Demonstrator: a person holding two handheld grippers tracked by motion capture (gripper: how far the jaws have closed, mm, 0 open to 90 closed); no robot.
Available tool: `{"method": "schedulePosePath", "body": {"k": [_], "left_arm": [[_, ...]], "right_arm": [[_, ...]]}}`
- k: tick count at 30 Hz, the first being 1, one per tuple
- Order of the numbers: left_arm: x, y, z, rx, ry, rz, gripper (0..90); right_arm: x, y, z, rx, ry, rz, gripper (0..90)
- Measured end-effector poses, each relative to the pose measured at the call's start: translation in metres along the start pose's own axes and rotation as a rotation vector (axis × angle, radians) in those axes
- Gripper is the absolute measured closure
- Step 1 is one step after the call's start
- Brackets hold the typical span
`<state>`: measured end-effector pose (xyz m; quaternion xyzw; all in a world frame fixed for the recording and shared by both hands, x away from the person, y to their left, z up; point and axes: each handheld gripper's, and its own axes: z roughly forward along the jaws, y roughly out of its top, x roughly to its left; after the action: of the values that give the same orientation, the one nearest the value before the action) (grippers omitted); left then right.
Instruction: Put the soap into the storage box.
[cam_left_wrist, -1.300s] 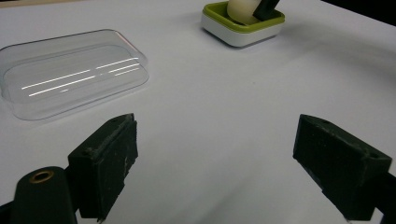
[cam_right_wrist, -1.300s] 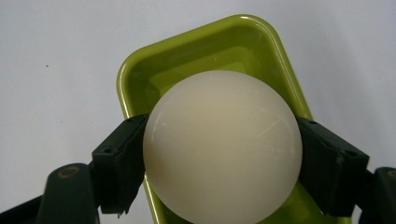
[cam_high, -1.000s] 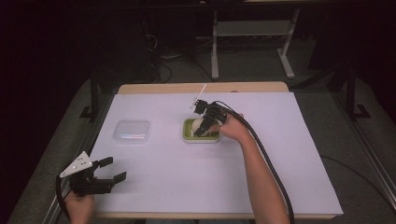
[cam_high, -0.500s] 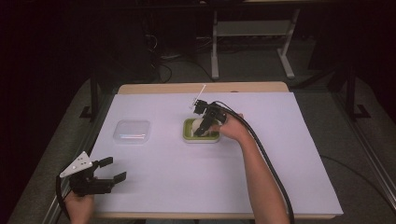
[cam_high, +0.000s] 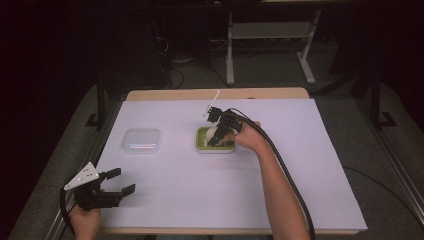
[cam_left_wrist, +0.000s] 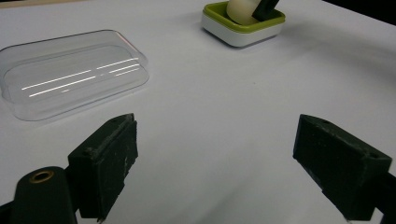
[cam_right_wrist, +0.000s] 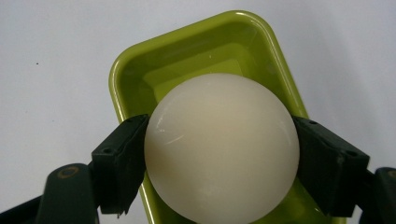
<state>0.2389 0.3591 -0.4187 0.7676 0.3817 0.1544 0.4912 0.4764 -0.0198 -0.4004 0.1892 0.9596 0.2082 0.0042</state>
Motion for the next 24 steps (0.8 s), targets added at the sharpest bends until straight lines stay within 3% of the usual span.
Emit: {"method": "schedulePosePath", "body": {"k": [7, 10, 12, 15, 18, 24], "left_arm": [[0.0, 0.0, 0.0, -0.001, 0.001, 0.001, 13.2], [0.0, 0.0, 0.0, -0.001, 0.0, 0.0, 13.3], [0.0, 0.0, 0.0, -0.001, 0.0, 0.0, 13.3], [0.0, 0.0, 0.0, -0.001, 0.0, 0.001, 13.2], [-0.001, 0.0, 0.0, -0.002, -0.001, 0.0, 13.3], [-0.001, 0.0, 0.001, 0.0, 0.0, 0.001, 13.3]], "right_arm": [[0.0, 0.0, -0.002, -0.008, 0.0, 0.004, 22.0], [-0.002, 0.0, -0.011, -0.09, 0.019, 0.01, 31.0], [-0.001, 0.001, -0.019, -0.12, 0.002, 0.007, 29.6], [-0.001, 0.0, -0.023, -0.103, -0.01, 0.005, 29.1], [-0.004, -0.005, -0.022, -0.089, 0.02, 0.033, 28.0], [-0.004, -0.011, -0.025, -0.08, 0.015, 0.037, 27.2]]}}
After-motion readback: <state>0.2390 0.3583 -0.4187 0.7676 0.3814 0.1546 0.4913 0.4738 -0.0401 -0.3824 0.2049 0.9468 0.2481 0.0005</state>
